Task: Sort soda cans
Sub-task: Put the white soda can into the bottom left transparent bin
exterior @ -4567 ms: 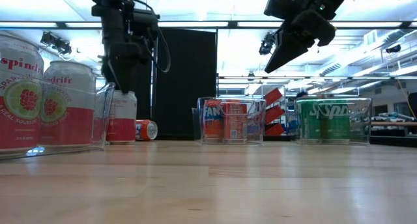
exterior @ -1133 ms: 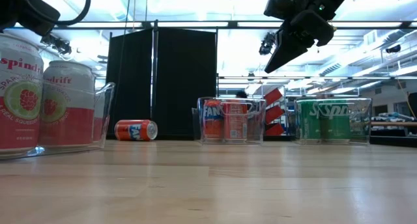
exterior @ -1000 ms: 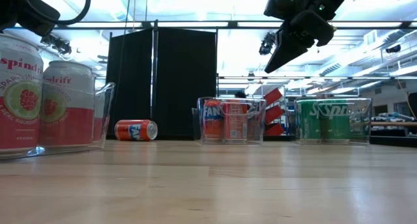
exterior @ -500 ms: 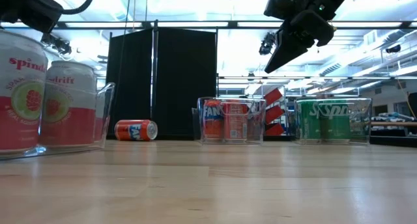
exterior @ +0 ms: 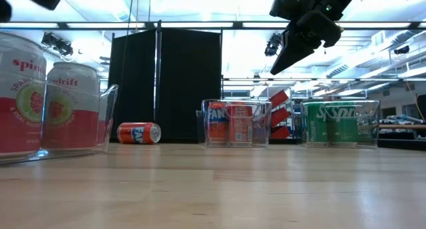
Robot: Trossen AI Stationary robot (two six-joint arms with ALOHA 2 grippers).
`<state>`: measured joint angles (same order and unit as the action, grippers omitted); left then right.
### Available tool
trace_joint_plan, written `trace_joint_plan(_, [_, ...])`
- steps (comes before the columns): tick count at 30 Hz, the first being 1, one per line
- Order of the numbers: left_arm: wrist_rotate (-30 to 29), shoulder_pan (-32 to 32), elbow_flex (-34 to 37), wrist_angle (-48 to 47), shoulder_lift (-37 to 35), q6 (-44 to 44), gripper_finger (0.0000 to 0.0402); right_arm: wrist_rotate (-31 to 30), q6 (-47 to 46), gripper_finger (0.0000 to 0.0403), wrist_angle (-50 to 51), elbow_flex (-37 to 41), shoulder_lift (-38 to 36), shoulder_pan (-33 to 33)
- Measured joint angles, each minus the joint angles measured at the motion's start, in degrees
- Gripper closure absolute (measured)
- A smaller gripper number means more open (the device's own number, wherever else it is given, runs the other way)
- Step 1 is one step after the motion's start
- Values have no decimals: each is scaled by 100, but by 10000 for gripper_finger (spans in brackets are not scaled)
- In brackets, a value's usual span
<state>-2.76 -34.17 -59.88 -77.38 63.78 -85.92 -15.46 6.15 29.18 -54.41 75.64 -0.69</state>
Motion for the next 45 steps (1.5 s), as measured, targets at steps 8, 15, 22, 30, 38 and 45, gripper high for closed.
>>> trace_joint_plan(8, [-555,1281,-633,-766,-3,1023,46,0,2,403,-3,0,0,0])
trace_joint_plan(15, [-655,3065,-700,-735,-3,3093,46,0,4,403,-47,0,0,0])
trace_joint_plan(22, [-606,4548,-700,-624,-3,4562,46,2,48,403,-46,0,0,0])
trace_joint_plan(30, [-407,5425,-691,-531,356,5659,46,2,46,403,-42,0,0,0])
trace_joint_plan(38, [-291,5869,-114,-134,599,6399,46,7,11,403,-40,0,0,0])
trace_joint_plan(45, [-67,6235,235,471,602,6798,45,7,-5,403,-38,0,0,0])
